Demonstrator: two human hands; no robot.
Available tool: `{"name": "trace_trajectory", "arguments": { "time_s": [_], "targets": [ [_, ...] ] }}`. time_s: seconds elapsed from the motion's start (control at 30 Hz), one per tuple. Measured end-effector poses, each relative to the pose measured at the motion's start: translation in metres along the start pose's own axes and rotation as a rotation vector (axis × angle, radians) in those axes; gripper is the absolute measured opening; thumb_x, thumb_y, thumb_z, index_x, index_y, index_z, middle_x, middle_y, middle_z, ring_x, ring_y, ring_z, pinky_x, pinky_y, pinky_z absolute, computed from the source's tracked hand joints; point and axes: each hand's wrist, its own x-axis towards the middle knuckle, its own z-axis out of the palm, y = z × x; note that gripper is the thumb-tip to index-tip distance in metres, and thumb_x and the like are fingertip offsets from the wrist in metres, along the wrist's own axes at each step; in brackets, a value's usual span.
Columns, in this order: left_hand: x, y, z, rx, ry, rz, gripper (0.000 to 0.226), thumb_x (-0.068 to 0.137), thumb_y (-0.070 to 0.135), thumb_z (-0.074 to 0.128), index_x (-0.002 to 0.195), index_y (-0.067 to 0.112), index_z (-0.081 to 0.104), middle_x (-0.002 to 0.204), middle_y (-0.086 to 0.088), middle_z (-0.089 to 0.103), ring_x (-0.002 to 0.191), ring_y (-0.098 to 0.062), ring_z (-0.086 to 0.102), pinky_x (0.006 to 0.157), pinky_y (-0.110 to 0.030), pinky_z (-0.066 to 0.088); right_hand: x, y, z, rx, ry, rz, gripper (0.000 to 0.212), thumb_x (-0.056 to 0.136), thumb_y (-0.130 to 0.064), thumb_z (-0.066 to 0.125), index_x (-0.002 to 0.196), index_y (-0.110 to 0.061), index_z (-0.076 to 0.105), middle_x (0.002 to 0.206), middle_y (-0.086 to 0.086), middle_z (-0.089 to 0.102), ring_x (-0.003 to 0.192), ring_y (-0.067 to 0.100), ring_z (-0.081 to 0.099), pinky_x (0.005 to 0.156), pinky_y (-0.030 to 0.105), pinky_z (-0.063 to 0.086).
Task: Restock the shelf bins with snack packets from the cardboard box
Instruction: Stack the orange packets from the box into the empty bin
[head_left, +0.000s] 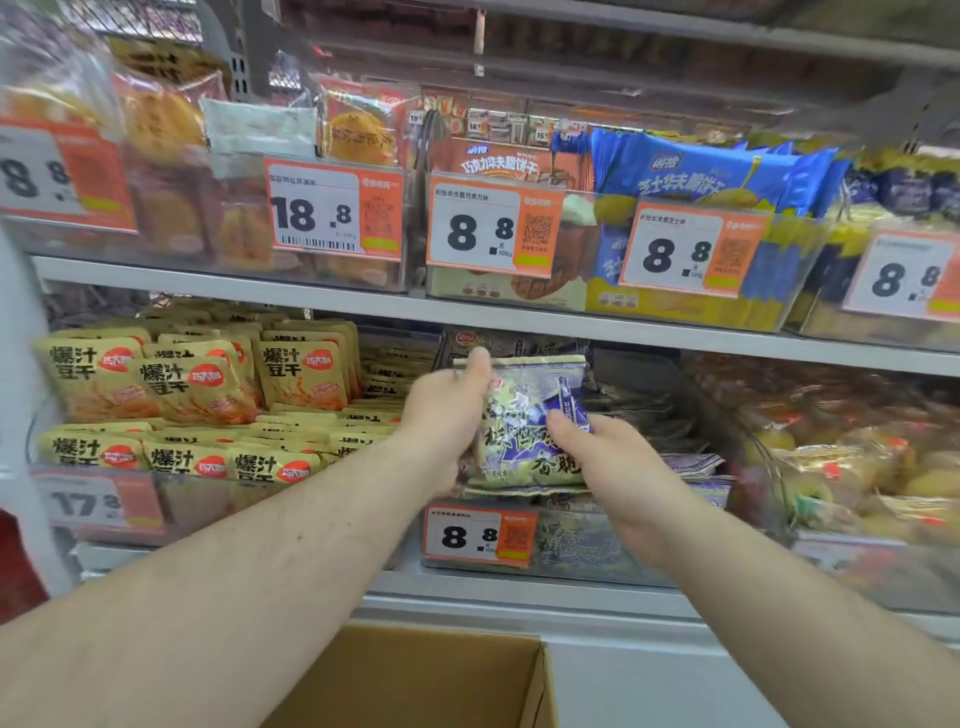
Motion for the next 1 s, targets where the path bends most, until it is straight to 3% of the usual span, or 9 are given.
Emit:
{"name": "trace_trajectory", "arguments": {
  "time_s": [0.07,0.13,0.2,0.33,0.4,0.53,0.7,0.87,1.0],
  "targets": [
    [0.010,0.004,-0.013,0.221,0.092,0.220,0.031,0.098,0.047,0.052,0.091,0.019,0.062,0.093,0.001,0.069,0.081,-0.019,0.064,0.078,-0.033,0.052,0.013,-0.004,0.002,0.030,0.062,-0.011,0.027,0.101,-0.043,0.049,0.100,-0.020,0.063,0.108,-0.007,0.064,0.104,0.016,0.056,0.094,0.038,0.038],
    [0.021,0.006,-0.024,0.496,0.143,0.358,0.027,0.095,0.044,0.056,0.104,0.020,0.061,0.102,0.002,0.068,0.096,-0.021,0.063,0.086,-0.034,0.050,0.026,-0.009,0.009,-0.016,0.111,0.015,0.042,0.103,-0.043,0.045,0.130,-0.011,0.054,0.126,0.002,0.058,0.116,0.022,0.052,0.097,0.038,0.036],
    [0.029,0.002,-0.030,0.750,0.114,0.408,0.043,0.092,0.048,0.058,0.123,0.018,0.058,0.115,-0.003,0.064,0.109,-0.025,0.058,0.095,-0.037,0.048,0.041,-0.008,0.021,-0.104,0.073,0.081,0.062,0.101,-0.045,0.046,0.149,-0.008,0.033,0.147,0.009,0.044,0.130,0.028,0.044,0.101,0.036,0.034],
    [0.030,-0.020,-0.035,1.062,0.025,0.493,0.058,0.087,0.051,0.061,0.135,0.021,0.051,0.130,-0.003,0.059,0.122,-0.026,0.048,0.102,-0.042,0.043,0.058,-0.006,0.030,-0.333,0.102,0.188,0.085,0.081,-0.050,0.071,0.145,-0.008,0.034,0.146,0.015,0.039,0.130,0.032,0.044,0.105,0.042,0.041],
    [0.028,-0.030,-0.038,1.138,0.005,0.529,0.055,0.087,0.051,0.062,0.135,0.026,0.051,0.132,0.002,0.057,0.124,-0.023,0.044,0.102,-0.040,0.040,0.063,-0.010,0.024,-0.253,0.101,0.198,0.078,0.080,-0.044,0.076,0.138,-0.005,0.041,0.134,0.014,0.049,0.120,0.029,0.049,0.095,0.038,0.041],
    [0.026,-0.040,-0.042,1.074,0.018,0.523,0.053,0.089,0.050,0.061,0.136,0.028,0.051,0.137,0.007,0.054,0.130,-0.021,0.039,0.105,-0.041,0.034,0.067,-0.016,0.020,-0.058,0.035,0.164,0.050,0.081,-0.028,0.079,0.112,-0.005,0.047,0.118,0.006,0.056,0.107,0.023,0.052,0.089,0.037,0.033],
    [0.025,-0.046,-0.041,0.959,0.039,0.528,0.053,0.091,0.045,0.061,0.139,0.026,0.050,0.140,0.007,0.053,0.133,-0.019,0.037,0.108,-0.040,0.031,0.077,-0.008,0.031,0.003,0.021,0.115,0.073,0.079,-0.021,0.082,0.135,-0.005,0.038,0.121,0.005,0.050,0.108,0.023,0.046,0.092,0.037,0.036],
    [0.028,-0.039,-0.041,0.846,0.068,0.597,0.052,0.091,0.038,0.063,0.138,0.020,0.052,0.138,0.003,0.055,0.131,-0.021,0.041,0.110,-0.043,0.035,0.085,-0.002,0.030,0.130,0.057,-0.007,0.047,0.076,-0.012,0.084,0.109,-0.009,0.052,0.110,0.003,0.065,0.107,0.021,0.058,0.105,0.043,0.041],
    [0.037,-0.027,-0.033,0.764,0.119,0.465,0.055,0.090,0.041,0.062,0.136,0.016,0.048,0.131,-0.007,0.056,0.127,-0.027,0.043,0.105,-0.041,0.039,0.098,0.000,0.033,0.056,0.122,-0.151,0.053,0.075,-0.011,0.085,0.119,-0.008,0.056,0.109,0.008,0.071,0.102,0.023,0.067,0.102,0.045,0.048]
  ]
}}
